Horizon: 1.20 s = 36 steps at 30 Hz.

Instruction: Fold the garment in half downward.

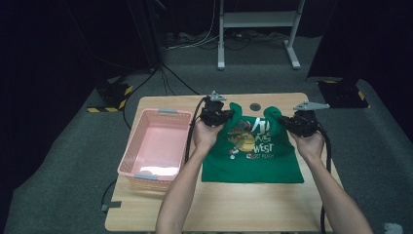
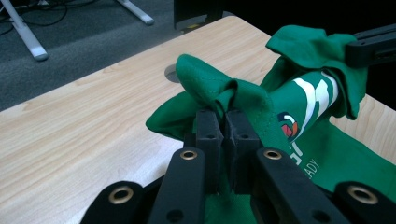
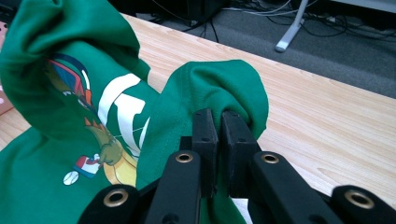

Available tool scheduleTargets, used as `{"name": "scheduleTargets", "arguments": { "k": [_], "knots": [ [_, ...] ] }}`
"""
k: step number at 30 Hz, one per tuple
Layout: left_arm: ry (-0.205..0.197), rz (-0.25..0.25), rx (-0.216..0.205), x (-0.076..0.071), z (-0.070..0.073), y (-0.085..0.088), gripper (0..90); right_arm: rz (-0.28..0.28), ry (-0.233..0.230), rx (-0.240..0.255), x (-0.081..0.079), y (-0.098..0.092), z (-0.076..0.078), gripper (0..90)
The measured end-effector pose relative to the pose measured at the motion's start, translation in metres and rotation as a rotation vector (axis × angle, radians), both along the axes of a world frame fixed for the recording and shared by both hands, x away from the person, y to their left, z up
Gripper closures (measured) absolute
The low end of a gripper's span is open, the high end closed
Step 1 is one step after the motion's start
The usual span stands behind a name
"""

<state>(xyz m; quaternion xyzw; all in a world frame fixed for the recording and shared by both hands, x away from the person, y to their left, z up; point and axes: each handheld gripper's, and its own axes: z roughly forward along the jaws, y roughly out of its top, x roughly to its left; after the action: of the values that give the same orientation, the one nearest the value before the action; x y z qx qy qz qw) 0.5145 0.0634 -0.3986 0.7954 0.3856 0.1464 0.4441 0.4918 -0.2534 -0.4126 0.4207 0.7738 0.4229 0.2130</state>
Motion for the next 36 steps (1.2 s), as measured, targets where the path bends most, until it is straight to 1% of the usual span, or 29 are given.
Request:
{"name": "scheduleTargets", "arguments": {
  "k": [6, 9, 11, 14, 20, 24, 32, 36],
  "knots": [
    [-0.014, -0.005, 0.000, -0.006, 0.000, 0.003, 85.6, 0.010, -0.010, -0.005, -0.006, 0.002, 0.000, 85.0],
    [-0.030, -0.015, 0.009, -0.011, 0.002, 0.003, 85.6, 0.014, -0.022, -0.004, -0.010, 0.002, 0.001, 85.0],
    [-0.040, -0.021, 0.019, -0.014, 0.003, 0.002, 85.5, 0.015, -0.029, -0.012, -0.013, 0.002, 0.002, 84.9],
    [-0.039, -0.024, 0.020, -0.016, 0.003, 0.002, 85.5, 0.022, -0.036, -0.033, -0.016, 0.004, 0.002, 84.8],
    [-0.043, -0.022, 0.009, -0.020, 0.000, 0.005, 85.4, 0.032, -0.043, -0.042, -0.020, 0.005, 0.002, 84.8],
    [-0.053, -0.027, 0.005, -0.024, 0.000, 0.006, 85.3, 0.033, -0.048, -0.034, -0.023, 0.005, 0.002, 84.8],
    [-0.065, -0.045, 0.015, -0.032, -0.002, 0.006, 85.2, 0.034, -0.053, -0.033, -0.029, 0.002, -0.002, 84.7],
    [-0.062, -0.049, 0.012, -0.034, -0.002, 0.006, 85.2, 0.038, -0.053, -0.032, -0.031, 0.002, -0.002, 84.6]
  ]
}}
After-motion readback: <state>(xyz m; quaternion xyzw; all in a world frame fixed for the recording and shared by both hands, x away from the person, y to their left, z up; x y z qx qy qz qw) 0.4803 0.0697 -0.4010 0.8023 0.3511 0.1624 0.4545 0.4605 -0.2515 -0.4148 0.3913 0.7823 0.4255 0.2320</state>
